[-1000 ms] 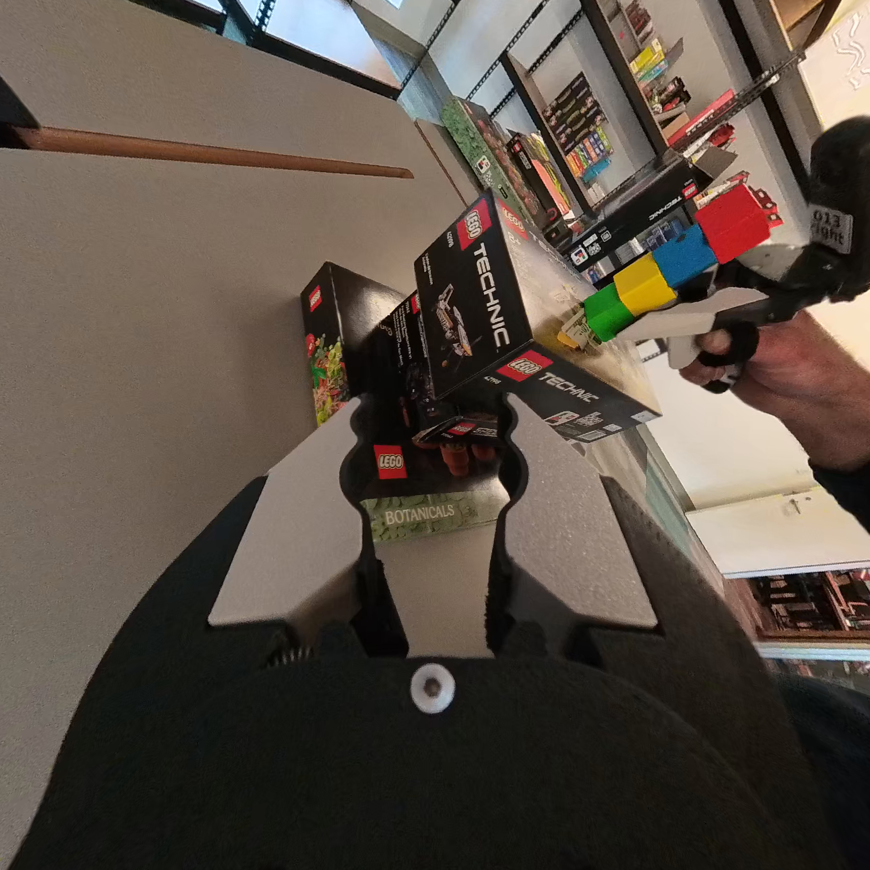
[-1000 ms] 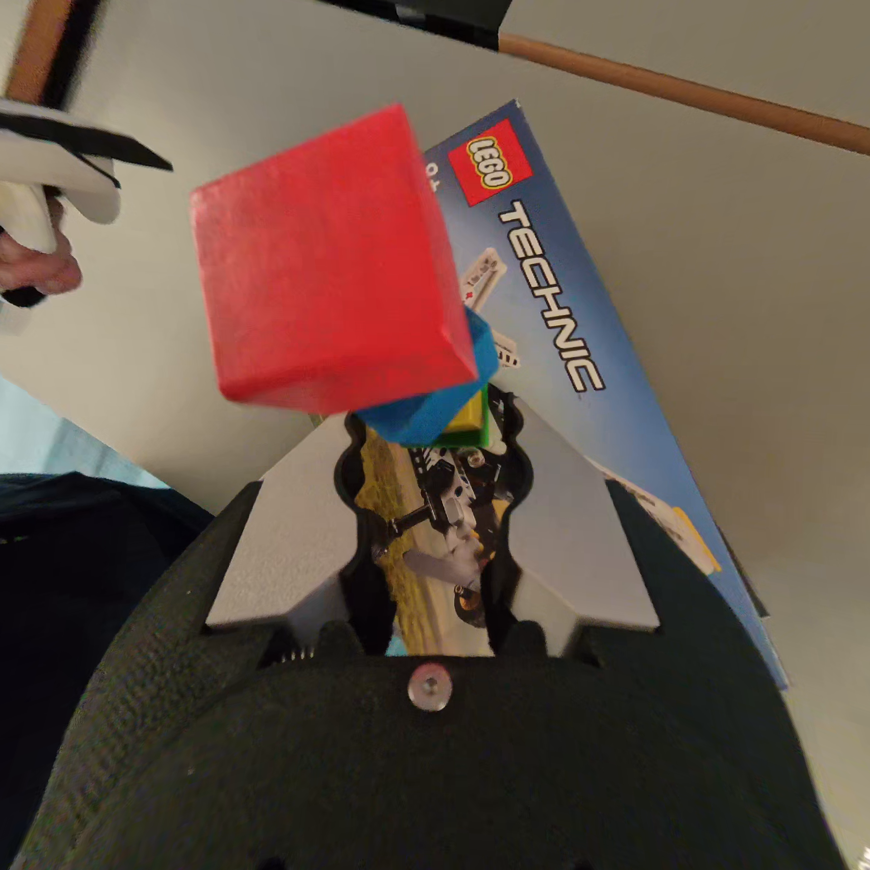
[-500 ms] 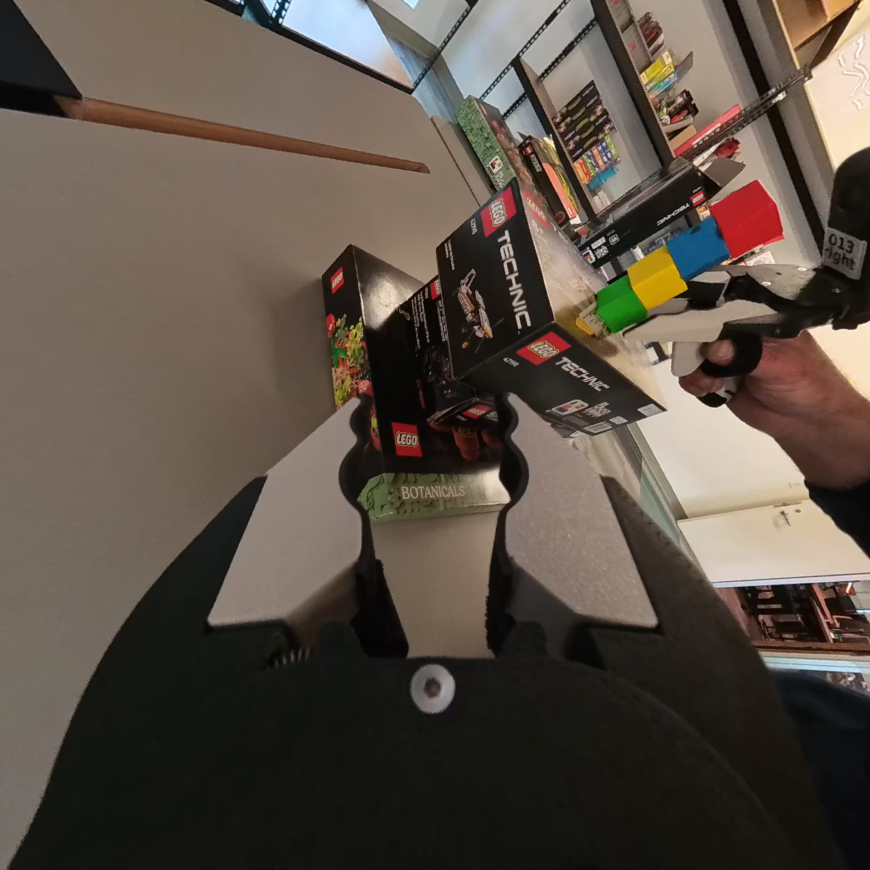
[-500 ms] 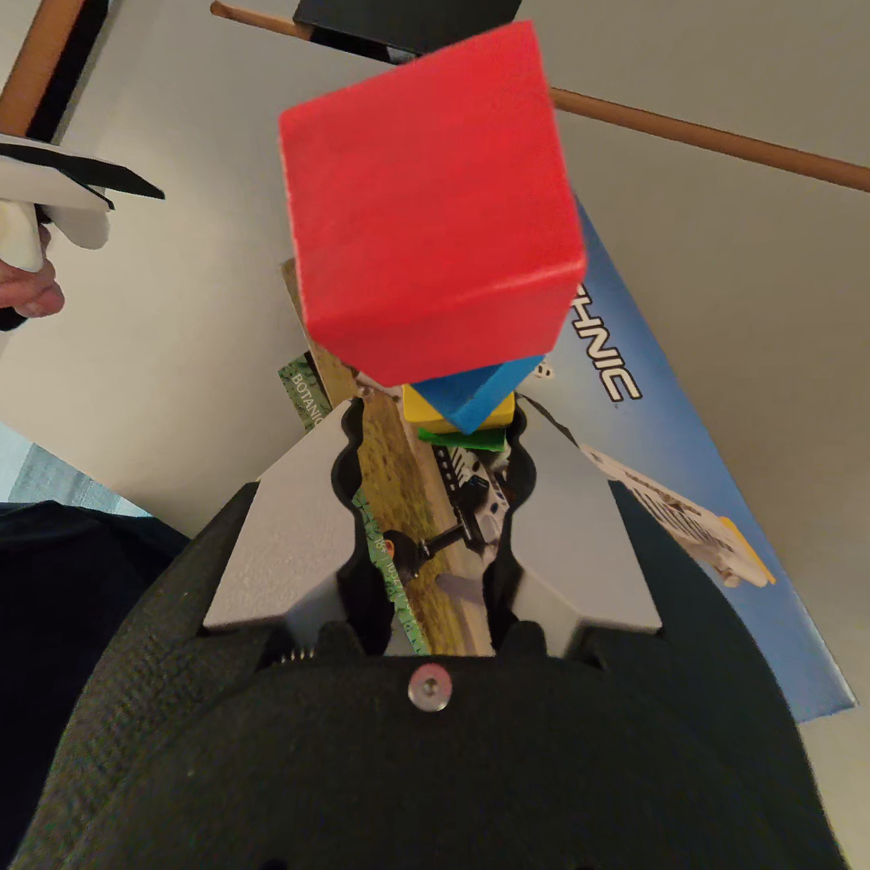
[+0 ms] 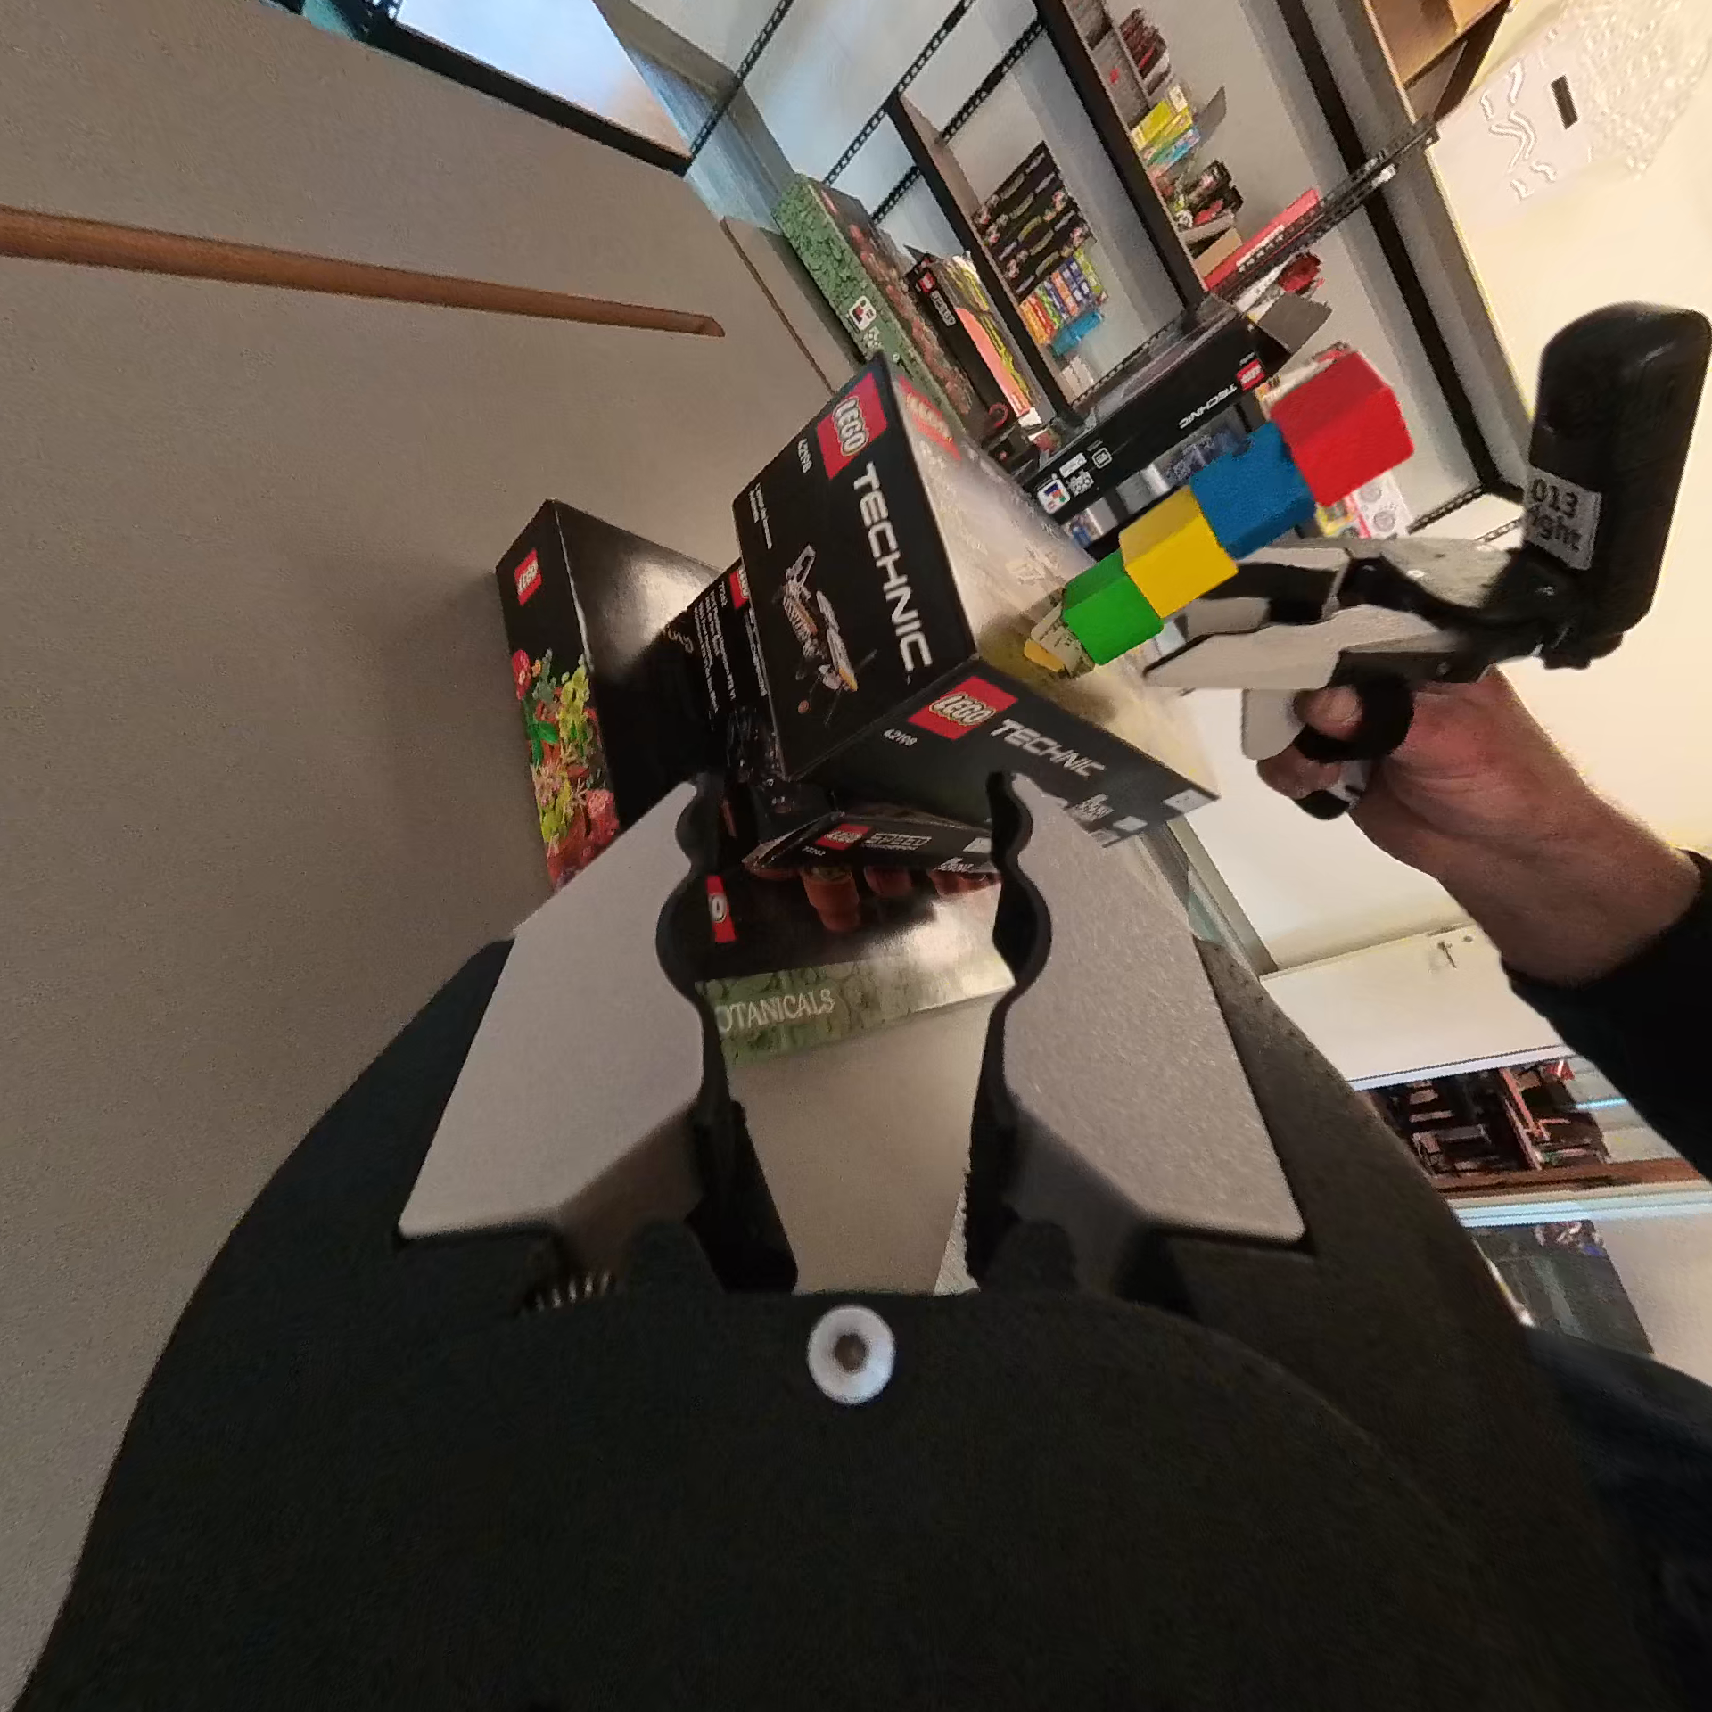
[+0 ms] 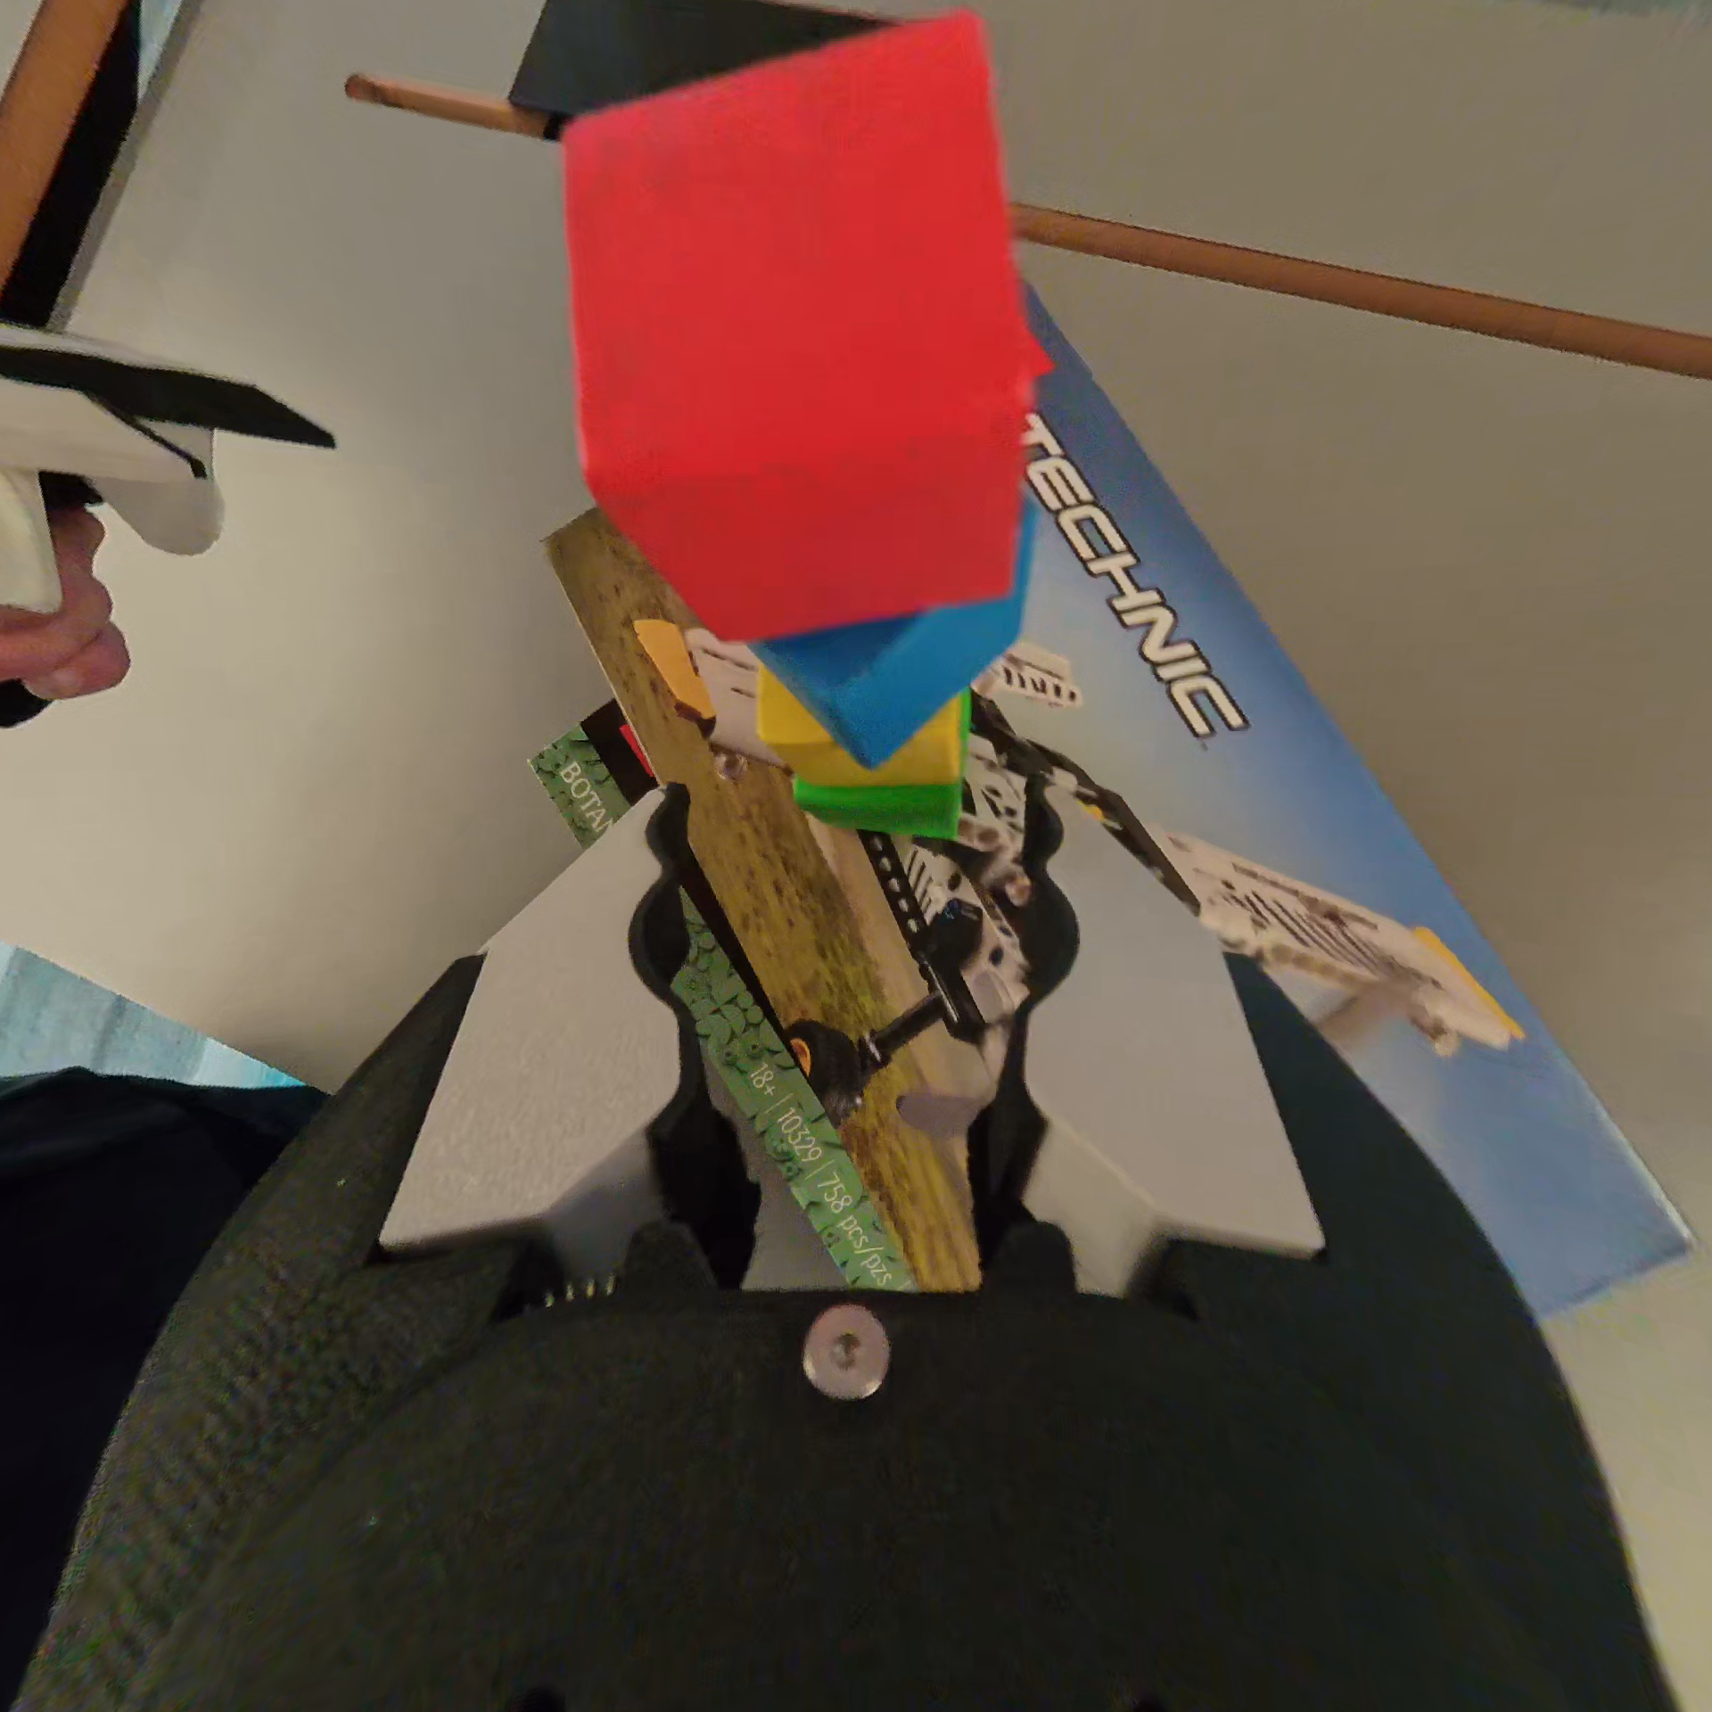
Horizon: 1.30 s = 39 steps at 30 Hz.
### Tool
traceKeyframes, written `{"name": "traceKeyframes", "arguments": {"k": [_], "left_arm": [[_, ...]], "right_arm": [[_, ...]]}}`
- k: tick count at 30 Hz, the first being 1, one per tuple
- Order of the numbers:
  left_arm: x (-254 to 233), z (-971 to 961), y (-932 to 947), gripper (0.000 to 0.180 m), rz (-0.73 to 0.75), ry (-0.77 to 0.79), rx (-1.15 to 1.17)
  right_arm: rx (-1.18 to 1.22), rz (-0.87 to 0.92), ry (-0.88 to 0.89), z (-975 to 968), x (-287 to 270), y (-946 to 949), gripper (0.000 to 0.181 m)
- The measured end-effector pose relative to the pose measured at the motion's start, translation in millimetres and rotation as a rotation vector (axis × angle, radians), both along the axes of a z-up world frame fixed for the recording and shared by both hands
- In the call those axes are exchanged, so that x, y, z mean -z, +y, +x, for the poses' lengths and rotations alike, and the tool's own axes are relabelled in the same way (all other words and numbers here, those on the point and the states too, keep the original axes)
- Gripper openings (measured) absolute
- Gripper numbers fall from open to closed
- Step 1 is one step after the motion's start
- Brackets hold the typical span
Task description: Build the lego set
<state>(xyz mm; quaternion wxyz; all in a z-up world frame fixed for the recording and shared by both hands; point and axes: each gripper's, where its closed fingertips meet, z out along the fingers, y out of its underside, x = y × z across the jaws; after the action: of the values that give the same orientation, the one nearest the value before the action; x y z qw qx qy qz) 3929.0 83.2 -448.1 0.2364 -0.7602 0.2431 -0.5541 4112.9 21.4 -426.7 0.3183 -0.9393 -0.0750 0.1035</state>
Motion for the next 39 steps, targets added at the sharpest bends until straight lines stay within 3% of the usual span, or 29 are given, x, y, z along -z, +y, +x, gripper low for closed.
{"name": "traceKeyframes", "arguments": {"k": [6, 22, 24, 30, 35, 39], "left_arm": [[9, -29, -5, 0.056, -0.009, 0.038, -0.039], [-47, 121, -57, 0.053, 0.417, 0.102, 0.355], [-42, 145, -58, 0.052, 0.496, 0.157, 0.38], [-25, 189, -61, 0.055, 0.539, 0.267, 0.422], [-17, 203, -62, 0.035, 0.577, 0.35, 0.449], [-17, 213, -66, 0.034, 0.598, 0.364, 0.474]], "right_arm": [[0.07, 0.034, 0.042, 8, -6, -33, 0.078], [0.085, 0.103, 0.066, -10, -16, -66, 0.071], [0.083, 0.108, 0.059, -10, -19, -66, 0.071], [0.066, 0.124, 0.052, -5, -23, -65, 0.07], [0.056, 0.125, 0.062, 4, -21, -68, 0.066], [0.044, 0.136, 0.065, 14, -24, -63, 0.067]]}}
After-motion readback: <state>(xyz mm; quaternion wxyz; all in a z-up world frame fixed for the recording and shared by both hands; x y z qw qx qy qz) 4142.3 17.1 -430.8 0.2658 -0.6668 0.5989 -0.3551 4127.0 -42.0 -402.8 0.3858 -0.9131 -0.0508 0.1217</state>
